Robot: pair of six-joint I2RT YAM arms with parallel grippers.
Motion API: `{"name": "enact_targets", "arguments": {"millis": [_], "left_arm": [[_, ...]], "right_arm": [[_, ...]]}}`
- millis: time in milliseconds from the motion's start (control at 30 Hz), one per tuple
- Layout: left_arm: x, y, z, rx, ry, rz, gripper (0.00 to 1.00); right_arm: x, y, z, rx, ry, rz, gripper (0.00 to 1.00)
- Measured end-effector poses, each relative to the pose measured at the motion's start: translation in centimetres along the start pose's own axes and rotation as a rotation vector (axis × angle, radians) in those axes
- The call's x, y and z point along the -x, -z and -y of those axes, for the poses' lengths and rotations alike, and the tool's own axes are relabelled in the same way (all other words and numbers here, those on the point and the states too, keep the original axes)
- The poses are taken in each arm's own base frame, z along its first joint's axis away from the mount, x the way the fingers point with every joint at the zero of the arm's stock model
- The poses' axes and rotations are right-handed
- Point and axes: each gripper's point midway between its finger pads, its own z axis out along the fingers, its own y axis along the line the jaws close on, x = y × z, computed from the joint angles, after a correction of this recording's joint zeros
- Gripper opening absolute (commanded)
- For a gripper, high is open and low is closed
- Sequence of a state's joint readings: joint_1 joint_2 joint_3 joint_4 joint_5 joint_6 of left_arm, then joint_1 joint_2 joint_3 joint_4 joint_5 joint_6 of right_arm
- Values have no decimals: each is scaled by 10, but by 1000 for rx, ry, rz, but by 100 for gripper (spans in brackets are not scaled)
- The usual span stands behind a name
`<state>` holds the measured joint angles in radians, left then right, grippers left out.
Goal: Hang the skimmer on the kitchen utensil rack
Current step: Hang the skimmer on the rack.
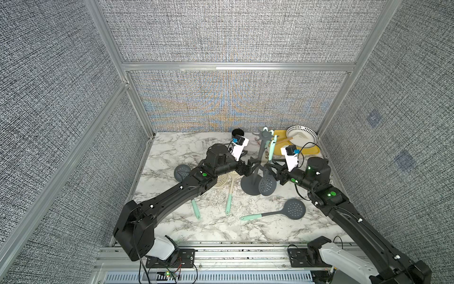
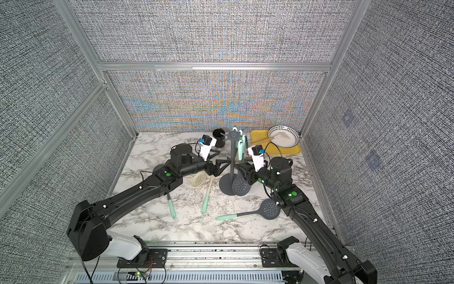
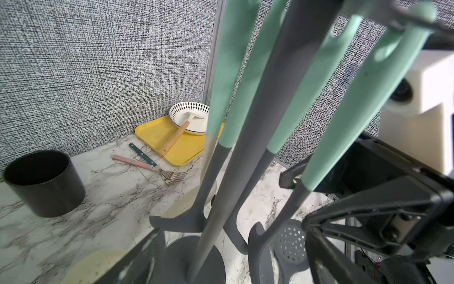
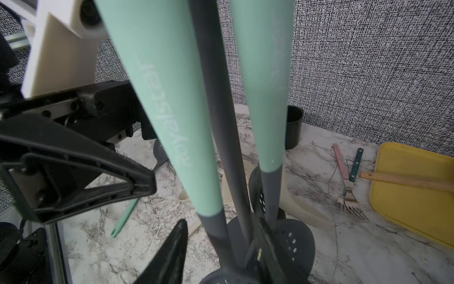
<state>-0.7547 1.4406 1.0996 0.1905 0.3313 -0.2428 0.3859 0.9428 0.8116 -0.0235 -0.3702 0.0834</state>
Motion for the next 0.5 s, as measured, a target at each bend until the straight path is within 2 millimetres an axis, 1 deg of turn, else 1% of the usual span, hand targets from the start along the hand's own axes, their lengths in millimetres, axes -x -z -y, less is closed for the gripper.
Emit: {"name": "enact_targets", "arguments": {"millis": [167,300,367,467,500], "left_arm": [[-5,11,-6,50,2,5,94],[-12,25,-12,111,11,-15,94],[-17,35,-15,145,18,-37,92],[-30,53,-22,228,28,-86,89],[-37,61,-22,253,31,-111,88]], "right_arm": [[5,6,-3,2,8,19,56],[-12,13,-3,-8,16,0,59],[-16,20,-2,-24,29,8,60],[-24,32,-3,-44,56,27,60],[-26,37,-2,-57,67,37,61]]}}
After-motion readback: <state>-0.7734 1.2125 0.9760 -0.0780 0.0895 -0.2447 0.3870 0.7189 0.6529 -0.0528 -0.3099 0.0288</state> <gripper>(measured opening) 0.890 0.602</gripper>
